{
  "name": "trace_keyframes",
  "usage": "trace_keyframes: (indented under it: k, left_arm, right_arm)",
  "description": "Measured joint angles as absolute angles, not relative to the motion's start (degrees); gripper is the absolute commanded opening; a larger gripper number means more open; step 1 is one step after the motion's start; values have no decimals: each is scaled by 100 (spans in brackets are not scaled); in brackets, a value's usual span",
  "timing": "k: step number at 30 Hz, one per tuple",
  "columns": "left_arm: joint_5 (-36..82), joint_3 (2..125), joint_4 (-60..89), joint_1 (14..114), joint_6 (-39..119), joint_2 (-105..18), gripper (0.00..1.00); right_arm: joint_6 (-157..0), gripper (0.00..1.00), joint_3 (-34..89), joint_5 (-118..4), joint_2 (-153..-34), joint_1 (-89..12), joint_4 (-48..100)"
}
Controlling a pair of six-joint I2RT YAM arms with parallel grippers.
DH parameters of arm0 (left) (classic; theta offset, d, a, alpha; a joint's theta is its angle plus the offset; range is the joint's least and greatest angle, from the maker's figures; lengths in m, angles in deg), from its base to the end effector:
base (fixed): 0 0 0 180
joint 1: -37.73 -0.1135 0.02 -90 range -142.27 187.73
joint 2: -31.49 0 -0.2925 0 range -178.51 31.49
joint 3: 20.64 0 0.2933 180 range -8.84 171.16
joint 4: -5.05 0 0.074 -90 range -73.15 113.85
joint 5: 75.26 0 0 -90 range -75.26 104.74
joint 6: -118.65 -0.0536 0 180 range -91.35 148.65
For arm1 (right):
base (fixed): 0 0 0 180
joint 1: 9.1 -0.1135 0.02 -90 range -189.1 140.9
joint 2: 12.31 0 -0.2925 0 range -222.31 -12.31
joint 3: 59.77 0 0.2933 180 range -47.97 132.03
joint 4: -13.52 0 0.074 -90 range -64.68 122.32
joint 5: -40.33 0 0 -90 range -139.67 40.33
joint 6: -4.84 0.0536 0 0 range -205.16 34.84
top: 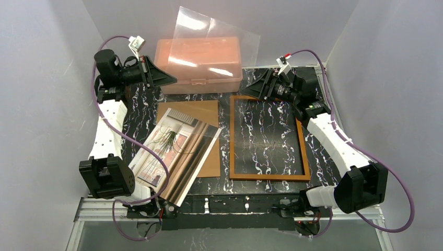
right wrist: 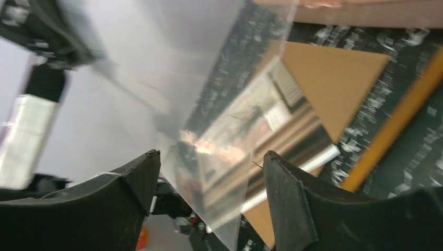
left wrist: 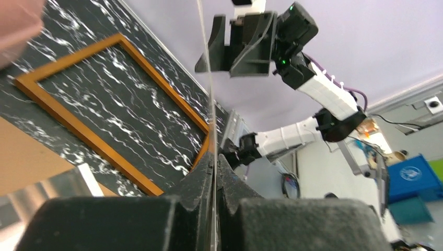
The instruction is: Put the photo into the frame
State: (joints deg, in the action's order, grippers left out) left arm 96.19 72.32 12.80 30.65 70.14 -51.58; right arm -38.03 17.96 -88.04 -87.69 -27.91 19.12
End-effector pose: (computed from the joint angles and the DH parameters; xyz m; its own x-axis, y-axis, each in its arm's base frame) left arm 0.3594 -0.0088 0.4573 -0.6098 -0.1750 -0.7730 0.7454 0.2048 -0.6344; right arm 0.3254 0.1460 0.4020 -0.6517 0.3850 -0.6535 -0.5318 0.3824 0.7557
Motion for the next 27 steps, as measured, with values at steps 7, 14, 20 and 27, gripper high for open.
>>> trace_keyframes:
  k: [7, 14, 20, 27]
  left_arm:
    - [9136, 8030, 1308, 2449, 6951, -5178, 0]
    - [7993, 8867, 2480, 2209, 5460, -5105, 0]
    - [7012, 8942, 3529, 2209, 3998, -4574, 0]
    - [6435, 8977, 4309, 2209, 3344, -4378, 0]
  right_arm:
    - [-4797, 88, 1820, -7604, -8721, -2791, 3689]
    - [-5339, 88, 2011, -5856, -8732, -3470, 5136]
    - [-5545, 81, 2786, -4086, -9711, -5348, 5809]
    - [-5560, 72, 3180, -2516, -11083, -6292, 6332]
